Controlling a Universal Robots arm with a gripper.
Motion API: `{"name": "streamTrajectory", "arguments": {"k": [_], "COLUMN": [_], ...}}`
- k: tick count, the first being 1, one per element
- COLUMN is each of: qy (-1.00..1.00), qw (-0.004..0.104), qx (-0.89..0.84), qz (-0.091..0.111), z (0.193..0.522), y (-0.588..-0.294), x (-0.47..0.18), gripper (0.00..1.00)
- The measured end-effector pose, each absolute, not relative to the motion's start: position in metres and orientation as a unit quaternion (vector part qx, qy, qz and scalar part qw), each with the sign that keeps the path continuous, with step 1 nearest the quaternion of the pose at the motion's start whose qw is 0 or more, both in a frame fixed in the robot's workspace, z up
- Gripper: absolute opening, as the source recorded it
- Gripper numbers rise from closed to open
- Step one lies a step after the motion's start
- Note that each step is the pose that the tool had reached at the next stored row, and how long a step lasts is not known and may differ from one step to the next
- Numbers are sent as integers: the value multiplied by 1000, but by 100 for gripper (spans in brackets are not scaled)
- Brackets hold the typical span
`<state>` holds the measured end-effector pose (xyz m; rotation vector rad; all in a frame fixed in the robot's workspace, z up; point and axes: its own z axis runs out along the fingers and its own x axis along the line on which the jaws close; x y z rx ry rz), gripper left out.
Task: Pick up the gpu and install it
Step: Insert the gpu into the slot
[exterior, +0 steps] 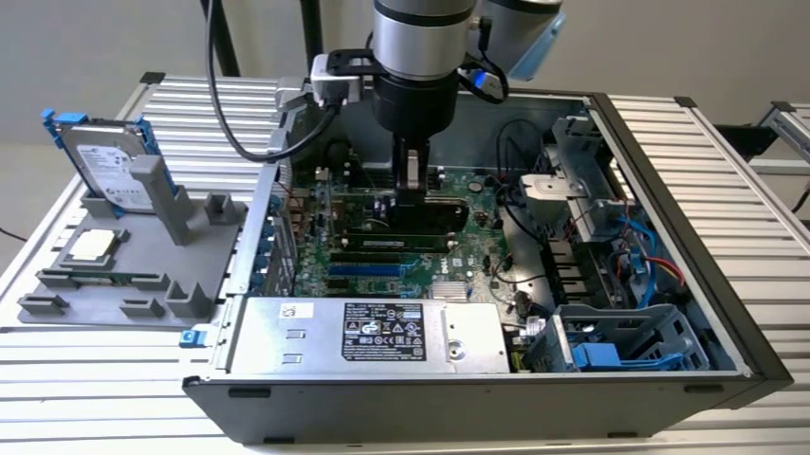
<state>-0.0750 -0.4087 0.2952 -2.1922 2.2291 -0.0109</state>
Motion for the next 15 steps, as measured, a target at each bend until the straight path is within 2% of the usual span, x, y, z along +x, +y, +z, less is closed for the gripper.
{"name": "streamTrajectory", "arguments": {"k": [9,15], "qy": [713,713], "qw": [7,1], "qx": [-701,-701], "qz": [-3,-1], "z": [294,294], "y": [-416,-420], "x": [-75,-75], "gripper": [0,0]}}
